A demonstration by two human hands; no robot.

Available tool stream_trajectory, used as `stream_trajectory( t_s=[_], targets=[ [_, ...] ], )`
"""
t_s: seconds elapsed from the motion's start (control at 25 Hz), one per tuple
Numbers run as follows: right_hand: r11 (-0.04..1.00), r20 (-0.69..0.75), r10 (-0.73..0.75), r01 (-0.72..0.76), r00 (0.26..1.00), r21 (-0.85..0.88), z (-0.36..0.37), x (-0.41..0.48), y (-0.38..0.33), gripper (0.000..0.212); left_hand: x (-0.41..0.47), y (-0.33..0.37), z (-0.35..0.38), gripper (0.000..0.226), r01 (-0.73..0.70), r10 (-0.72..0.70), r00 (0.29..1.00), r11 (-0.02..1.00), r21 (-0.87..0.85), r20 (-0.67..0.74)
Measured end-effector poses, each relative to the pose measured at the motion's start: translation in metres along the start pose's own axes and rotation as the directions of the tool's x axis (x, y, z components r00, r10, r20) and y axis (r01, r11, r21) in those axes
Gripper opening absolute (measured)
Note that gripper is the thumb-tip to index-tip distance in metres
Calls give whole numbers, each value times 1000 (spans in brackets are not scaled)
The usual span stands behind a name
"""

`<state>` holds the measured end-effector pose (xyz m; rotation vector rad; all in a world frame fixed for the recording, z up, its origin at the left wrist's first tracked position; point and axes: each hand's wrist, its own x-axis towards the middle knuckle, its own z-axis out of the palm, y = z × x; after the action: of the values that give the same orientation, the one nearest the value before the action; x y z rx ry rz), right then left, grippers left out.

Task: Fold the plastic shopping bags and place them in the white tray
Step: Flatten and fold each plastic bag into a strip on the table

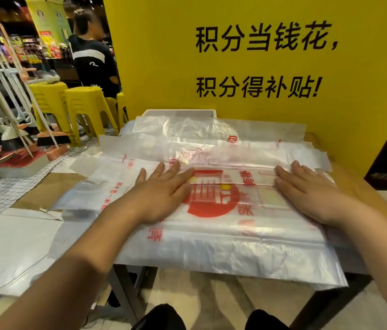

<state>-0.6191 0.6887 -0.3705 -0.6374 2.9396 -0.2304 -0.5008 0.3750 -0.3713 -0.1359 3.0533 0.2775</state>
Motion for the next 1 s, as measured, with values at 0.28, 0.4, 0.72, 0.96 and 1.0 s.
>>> stream_trajectory(
  t_s=[0.28,0.4,0.72,0.96,1.0],
  targets=[
    [993,30,110,-109,993,-50,-3,-2,-3,76,-1,4,-1,55,2,-2,1000,1000,-17,-1],
    [987,-116,15,-33,993,-158,-9,-8,-20,75,-2,8,-5,54,-10,10,999,1000,-9,-48],
    [911,-292,-411,399,864,-104,5,-54,-77,47,-8,17,-29,31,-97,164,929,973,210,-332],
    [946,-240,-316,325,918,-1,5,-52,-79,69,-26,18,-63,12,16,-63,970,981,-196,-236],
    [946,-230,-318,324,920,-11,4,-52,-81,69,-33,18,-64,11,64,-111,974,972,-227,-200]
  ],
)
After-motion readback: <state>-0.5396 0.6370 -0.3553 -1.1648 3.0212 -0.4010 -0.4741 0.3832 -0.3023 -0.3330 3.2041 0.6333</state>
